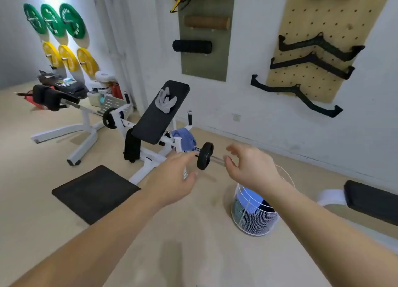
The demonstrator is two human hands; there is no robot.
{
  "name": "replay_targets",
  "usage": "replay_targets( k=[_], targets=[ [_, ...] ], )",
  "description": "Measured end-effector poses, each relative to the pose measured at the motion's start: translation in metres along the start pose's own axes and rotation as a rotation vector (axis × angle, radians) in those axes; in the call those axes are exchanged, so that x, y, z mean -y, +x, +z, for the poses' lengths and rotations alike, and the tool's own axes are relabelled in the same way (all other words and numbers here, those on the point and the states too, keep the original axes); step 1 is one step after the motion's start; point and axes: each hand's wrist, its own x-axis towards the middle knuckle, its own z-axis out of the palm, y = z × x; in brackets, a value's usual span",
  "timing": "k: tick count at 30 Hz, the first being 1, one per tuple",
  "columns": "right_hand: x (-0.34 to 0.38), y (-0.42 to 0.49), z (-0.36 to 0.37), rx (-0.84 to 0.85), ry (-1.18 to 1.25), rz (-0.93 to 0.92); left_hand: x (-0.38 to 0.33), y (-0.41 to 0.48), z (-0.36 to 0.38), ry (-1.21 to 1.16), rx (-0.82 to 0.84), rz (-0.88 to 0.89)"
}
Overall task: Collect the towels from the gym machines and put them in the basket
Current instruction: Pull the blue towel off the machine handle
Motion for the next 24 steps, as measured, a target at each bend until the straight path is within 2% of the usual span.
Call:
replay_targets(
  k=[3,10,19,24],
  targets=[
    [0.022,0.068,0.056,0.044,0.047,0.026,0.076,0.039,0.0,-0.057,-0.009,-0.095],
    [0.064,0.215,0.138,0.187,0.204,0.175,0.209,0.148,-0.014,-0.111,0.121,-0.294],
    [0.03,0.404,0.213,0.329,0.255,0.195,0.304,0.322,0.028,-0.356,0.166,-0.489],
    [0.0,0.521,0.278,0.433,0.31,0.16,0.358,0.423,0.059,-0.292,0.238,-0.562]
  ],
)
